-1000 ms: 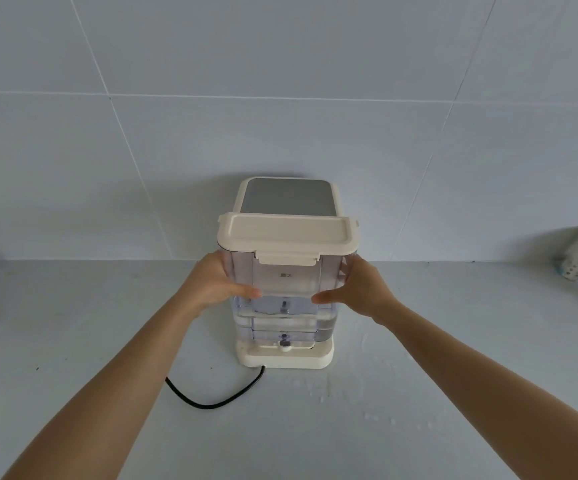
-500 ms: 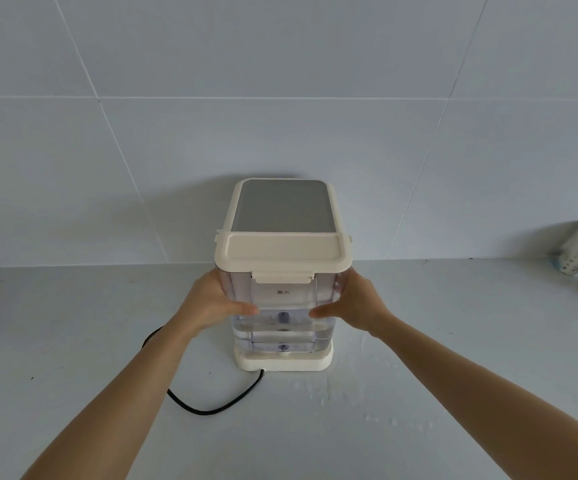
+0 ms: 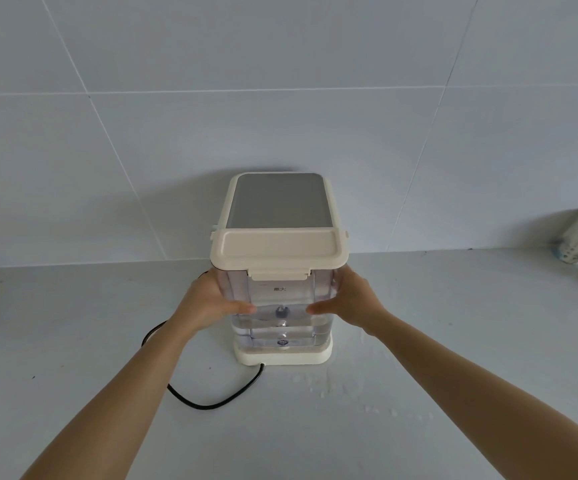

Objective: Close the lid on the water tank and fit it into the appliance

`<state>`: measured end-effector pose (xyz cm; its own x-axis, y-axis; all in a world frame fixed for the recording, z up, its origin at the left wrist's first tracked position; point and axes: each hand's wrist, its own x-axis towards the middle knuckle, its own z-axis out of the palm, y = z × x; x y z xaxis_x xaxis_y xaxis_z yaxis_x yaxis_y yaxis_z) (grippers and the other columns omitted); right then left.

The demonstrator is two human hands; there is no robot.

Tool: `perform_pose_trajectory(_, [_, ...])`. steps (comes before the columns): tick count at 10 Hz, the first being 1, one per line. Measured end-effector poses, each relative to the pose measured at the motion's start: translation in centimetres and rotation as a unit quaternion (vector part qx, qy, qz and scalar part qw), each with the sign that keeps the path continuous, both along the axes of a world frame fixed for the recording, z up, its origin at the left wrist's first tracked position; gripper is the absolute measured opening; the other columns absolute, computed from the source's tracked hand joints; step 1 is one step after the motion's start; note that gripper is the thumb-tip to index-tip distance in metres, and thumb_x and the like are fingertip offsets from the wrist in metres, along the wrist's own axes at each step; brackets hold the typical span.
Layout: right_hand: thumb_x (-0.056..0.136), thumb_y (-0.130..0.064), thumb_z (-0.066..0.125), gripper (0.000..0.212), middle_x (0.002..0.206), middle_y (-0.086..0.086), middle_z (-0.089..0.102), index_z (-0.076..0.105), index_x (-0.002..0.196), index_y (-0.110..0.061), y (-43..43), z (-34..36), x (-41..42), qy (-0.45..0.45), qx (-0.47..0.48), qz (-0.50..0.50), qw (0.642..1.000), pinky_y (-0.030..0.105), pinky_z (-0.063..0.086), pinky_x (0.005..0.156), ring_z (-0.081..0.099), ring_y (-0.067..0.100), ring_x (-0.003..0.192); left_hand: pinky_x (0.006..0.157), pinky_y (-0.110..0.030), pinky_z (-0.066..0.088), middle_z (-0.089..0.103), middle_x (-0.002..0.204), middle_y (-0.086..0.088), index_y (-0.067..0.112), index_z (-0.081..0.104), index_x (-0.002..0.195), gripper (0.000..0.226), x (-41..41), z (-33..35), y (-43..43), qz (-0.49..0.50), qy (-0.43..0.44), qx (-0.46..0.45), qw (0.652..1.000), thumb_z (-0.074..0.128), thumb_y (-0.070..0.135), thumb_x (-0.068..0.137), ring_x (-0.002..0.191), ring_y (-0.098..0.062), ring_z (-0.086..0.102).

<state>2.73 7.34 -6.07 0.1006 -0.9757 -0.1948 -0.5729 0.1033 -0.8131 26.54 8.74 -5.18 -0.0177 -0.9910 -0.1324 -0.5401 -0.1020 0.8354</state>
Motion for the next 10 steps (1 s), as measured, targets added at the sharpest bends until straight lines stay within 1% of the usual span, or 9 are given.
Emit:
perform_pose_trajectory(1, [0.055,-0.024,0.083,0.08,0.107,-0.001,0.055,0.041,0.123,-0.017,0.1,-0.4,0.1,-0.004,0.026,0.002,1.0,0.027,0.039,0.079,0.049,0.02,0.098,0.08,-0.023,0.041,0.062,0.107,0.002,0.016,0.054,0.114,0.063,-0.1,0.1,0.2,-0.011,0.005,-0.001,1.0,0.083,0.015,0.058,0.101,-0.014,0.054])
perform_pose_trajectory(2, [0.058,-0.024,0.081,0.074,0.106,0.0,0.054,0.044,0.121,-0.013,0.5,-1.2,0.2,-0.002,0.052,0.002,0.999,0.028,0.04,0.08,0.05,0.021,0.098,0.065,-0.007,0.04,0.063,0.092,0.014,0.033,0.056,0.095,0.045,-0.1,0.2,0.5,-0.028,0.013,-0.014,0.999,0.081,0.015,0.062,0.088,-0.003,0.057])
perform_pose_trajectory(3, [0.061,-0.027,0.08,0.072,0.115,0.005,0.056,0.044,0.121,-0.012,0.8,-1.6,0.2,0.001,0.055,-0.001,0.998,0.028,0.04,0.08,0.048,0.02,0.097,0.072,-0.009,0.042,0.063,0.1,0.008,0.034,0.052,0.096,0.043,-0.2,0.1,0.9,-0.04,0.007,-0.022,0.999,0.078,0.016,0.066,0.091,-0.004,0.056])
perform_pose_trajectory(5, [0.068,-0.033,0.074,0.083,0.132,0.01,0.048,0.024,0.132,-0.013,1.1,-1.1,0.0,0.028,0.044,0.042,0.998,0.035,0.043,0.09,0.047,0.03,0.116,0.086,-0.024,0.031,0.039,0.117,0.01,0.021,0.025,0.137,0.076,-0.8,-0.3,2.3,0.0,-0.065,-0.036,0.997,0.068,0.032,0.075,0.106,-0.008,0.038])
perform_pose_trajectory(6, [0.069,-0.031,0.073,0.097,0.139,0.009,0.042,0.008,0.138,-0.014,1.2,-0.4,-0.2,0.033,0.012,0.065,0.997,0.039,0.042,0.096,0.044,0.032,0.122,0.097,-0.024,0.028,0.033,0.131,0.015,0.025,0.015,0.141,0.083,-1.1,-0.1,3.2,-0.012,-0.033,-0.09,0.995,0.067,0.026,0.077,0.122,-0.005,0.032])
perform_pose_trajectory(7, [0.066,-0.031,0.076,0.107,0.143,0.004,0.034,-0.001,0.14,-0.018,1.3,1.0,-0.6,0.029,-0.044,0.08,0.995,0.039,0.039,0.1,0.039,0.028,0.127,0.113,-0.035,0.023,0.014,0.153,0.005,0.019,0.001,0.144,0.096,-1.1,0.2,3.7,0.014,-0.028,-0.09,0.995,0.068,0.031,0.076,0.141,-0.015,0.018])
perform_pose_trajectory(8, [0.064,-0.031,0.076,0.101,0.139,0.003,0.032,0.008,0.138,-0.019,1.3,2.4,-1.0,0.023,-0.107,0.109,0.988,0.039,0.039,0.104,0.035,0.023,0.128,0.117,-0.037,0.014,-0.009,0.157,-0.001,0.017,-0.014,0.143,0.107,-1.0,0.6,4.1,0.053,-0.09,-0.094,0.99,0.065,0.041,0.075,0.144,-0.018,0.004])
perform_pose_trajectory(9, [0.064,-0.034,0.075,0.093,0.132,0.005,0.034,0.017,0.135,-0.016,1.4,4.5,-1.3,0.038,-0.155,0.124,0.979,0.041,0.036,0.107,0.035,0.02,0.124,0.115,-0.037,0.011,-0.011,0.157,-0.004,0.015,-0.015,0.143,0.109,-1.5,2.6,4.5,0.065,-0.125,-0.147,0.979,0.065,0.042,0.074,0.144,-0.02,0.001])
perform_pose_trajectory(10, [0.066,-0.046,0.07,0.109,0.151,0.007,0.014,-0.001,0.141,-0.01,1.3,5.6,-1.6,0.079,-0.157,0.131,0.976,0.041,0.02,0.116,0.015,0.023,0.14,0.116,-0.039,0.008,-0.006,0.157,-0.011,0.01,-0.011,0.143,0.107,-2.5,4.8,4.4,0.06,-0.181,-0.218,0.957,0.065,0.042,0.075,0.144,-0.024,0.001])
